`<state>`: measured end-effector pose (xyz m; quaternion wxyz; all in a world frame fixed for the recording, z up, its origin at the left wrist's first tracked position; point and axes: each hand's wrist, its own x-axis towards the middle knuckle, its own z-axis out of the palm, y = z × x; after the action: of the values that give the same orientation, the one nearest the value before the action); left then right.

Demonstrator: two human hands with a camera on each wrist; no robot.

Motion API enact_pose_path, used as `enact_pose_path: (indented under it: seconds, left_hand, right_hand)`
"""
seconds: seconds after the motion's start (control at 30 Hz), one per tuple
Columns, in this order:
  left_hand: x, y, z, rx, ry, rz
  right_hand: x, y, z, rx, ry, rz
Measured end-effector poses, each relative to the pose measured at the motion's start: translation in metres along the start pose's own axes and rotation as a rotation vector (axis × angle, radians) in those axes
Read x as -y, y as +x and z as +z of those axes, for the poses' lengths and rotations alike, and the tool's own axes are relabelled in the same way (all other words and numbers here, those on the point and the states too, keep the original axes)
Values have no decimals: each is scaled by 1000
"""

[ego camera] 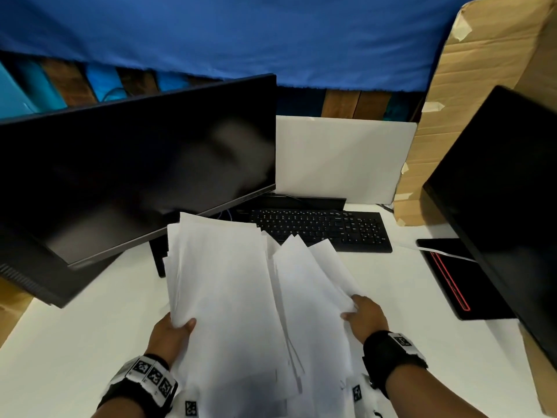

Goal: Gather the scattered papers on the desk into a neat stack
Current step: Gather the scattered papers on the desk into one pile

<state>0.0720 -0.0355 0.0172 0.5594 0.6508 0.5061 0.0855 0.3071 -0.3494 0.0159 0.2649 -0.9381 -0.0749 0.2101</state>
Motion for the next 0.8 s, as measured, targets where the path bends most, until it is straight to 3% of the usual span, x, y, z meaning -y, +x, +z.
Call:
enact_pose_path:
  seconds: [0.13,0.23,0.3,0.4,0.57,0.7,0.8]
  left_hand:
    - [-20,3,6,14,80,26]
    - [-33,17,13,71,275,141]
    - [-37,31,18,126,422,223]
    - [-43,46,29,205,679,244]
    - [-54,46,35,207,1094,197]
    - [-57,39,38,182,1184,210]
    - [-51,37,39,181,957,194]
  right_hand:
    - [-12,4,-18,-88,-274,-6]
    - [-23,1,-24,-52,-336,80]
    - [-28,-2,-21,-21,-357,49]
    - [-32,-6,-17,3,-333,-6]
    - [-32,-5,-24,6,-102,14]
    - [-26,-8,-42,-8,-94,-3]
    - [-4,-10,-72,-204,-193,2]
